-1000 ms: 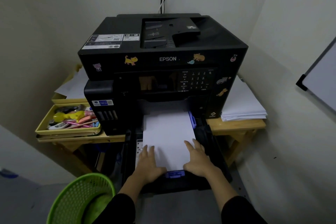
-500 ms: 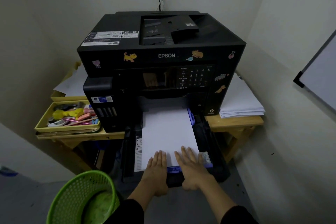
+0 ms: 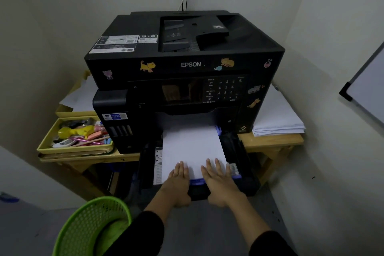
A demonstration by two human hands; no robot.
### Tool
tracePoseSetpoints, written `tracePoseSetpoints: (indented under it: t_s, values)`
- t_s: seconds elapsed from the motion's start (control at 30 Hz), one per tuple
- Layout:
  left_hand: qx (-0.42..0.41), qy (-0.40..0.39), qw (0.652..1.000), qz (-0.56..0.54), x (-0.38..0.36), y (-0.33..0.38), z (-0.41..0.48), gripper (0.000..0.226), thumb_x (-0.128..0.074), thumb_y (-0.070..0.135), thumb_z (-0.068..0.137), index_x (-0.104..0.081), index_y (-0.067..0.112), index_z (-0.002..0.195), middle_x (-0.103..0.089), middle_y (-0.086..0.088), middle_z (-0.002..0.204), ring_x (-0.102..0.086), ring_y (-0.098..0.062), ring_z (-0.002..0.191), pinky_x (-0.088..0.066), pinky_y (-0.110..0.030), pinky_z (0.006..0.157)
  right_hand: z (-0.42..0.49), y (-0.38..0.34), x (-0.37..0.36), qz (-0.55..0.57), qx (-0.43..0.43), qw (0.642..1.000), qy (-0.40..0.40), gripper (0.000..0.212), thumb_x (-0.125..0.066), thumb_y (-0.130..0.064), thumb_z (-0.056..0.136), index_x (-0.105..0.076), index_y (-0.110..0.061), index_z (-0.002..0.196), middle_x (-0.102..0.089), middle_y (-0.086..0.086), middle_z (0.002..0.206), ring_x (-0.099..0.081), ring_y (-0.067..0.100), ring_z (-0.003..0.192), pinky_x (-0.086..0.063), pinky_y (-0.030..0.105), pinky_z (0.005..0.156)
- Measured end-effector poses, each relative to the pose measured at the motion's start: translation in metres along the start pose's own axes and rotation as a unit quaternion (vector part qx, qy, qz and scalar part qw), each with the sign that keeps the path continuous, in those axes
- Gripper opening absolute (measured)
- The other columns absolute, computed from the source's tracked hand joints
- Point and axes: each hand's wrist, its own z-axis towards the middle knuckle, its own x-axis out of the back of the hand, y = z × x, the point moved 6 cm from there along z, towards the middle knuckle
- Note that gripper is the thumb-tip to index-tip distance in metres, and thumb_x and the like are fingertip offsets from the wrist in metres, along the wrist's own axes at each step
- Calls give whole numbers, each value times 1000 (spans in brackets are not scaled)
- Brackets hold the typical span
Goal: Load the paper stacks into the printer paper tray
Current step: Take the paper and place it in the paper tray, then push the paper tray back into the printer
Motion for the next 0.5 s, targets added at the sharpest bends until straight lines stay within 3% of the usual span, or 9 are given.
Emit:
tracePoseSetpoints:
  t_s: [0.37,0.5]
  values:
    - [55,1,998,20,4,-12,18,97,-56,26,88,16,2,149,17,-15,159,15,-29,148,3,-44,121,21,-4,7,-5,-46,998,35,86,-53,-16,86,0,-15,153,8,10,161,17,33,146,10,60,115]
    - [165,47,984,-44,6,-17,3,103,-57,30,85,19,-1,147,24,-22,155,24,-35,144,10,-46,118,14,1,14,52,-128,989,51,88,-59,-20,82,-7,-19,153,9,17,160,19,38,145,16,66,108]
